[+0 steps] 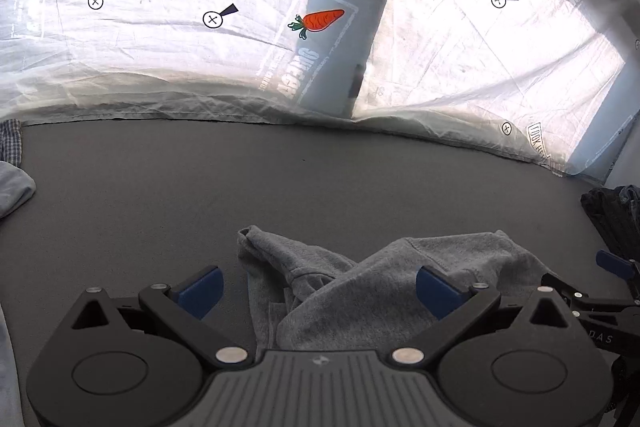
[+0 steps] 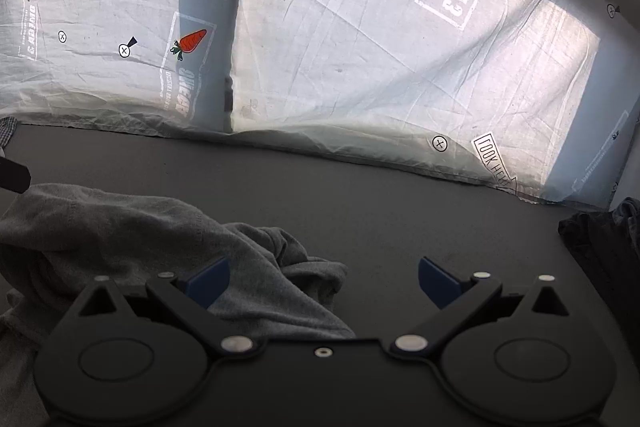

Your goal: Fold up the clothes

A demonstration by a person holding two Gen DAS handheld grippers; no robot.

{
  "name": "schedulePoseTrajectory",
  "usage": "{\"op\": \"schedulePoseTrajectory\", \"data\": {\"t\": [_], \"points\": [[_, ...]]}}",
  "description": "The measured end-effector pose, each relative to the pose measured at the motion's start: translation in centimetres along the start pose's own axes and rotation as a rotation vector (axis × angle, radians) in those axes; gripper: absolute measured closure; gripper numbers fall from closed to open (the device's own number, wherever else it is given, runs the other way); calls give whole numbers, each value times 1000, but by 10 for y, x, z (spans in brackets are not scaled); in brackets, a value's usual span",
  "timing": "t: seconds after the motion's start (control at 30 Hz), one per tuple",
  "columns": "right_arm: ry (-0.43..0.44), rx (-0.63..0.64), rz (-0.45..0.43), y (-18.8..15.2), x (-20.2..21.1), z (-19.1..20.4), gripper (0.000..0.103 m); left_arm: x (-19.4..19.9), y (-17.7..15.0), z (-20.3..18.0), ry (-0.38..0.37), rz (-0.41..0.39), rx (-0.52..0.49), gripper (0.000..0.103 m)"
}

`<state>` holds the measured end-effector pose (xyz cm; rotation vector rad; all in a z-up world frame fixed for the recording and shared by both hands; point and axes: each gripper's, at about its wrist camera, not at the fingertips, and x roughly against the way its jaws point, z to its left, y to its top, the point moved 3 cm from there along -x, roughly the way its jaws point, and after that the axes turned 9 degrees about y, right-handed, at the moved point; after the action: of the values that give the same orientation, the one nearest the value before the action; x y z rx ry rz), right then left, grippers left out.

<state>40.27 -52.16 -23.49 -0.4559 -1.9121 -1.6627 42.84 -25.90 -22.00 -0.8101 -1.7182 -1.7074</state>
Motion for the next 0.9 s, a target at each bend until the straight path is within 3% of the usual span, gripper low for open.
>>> {"op": "schedulePoseTrajectory", "data": {"t": [0.13,0.43,0.67,0.9], "points": [[-12,10,83,-18,-25,-2,1,-36,-23,-9,93,93,-105,2],[35,4,132,-28,-35,-7,1,-61,-36,13,62,178,67,0],[93,-77,130,-40,1,-20,1,-22,-45,18,61,178,88,1],[123,-122,197,-84,47,-23,1,38,-93,29,71,184,174,1]]}}
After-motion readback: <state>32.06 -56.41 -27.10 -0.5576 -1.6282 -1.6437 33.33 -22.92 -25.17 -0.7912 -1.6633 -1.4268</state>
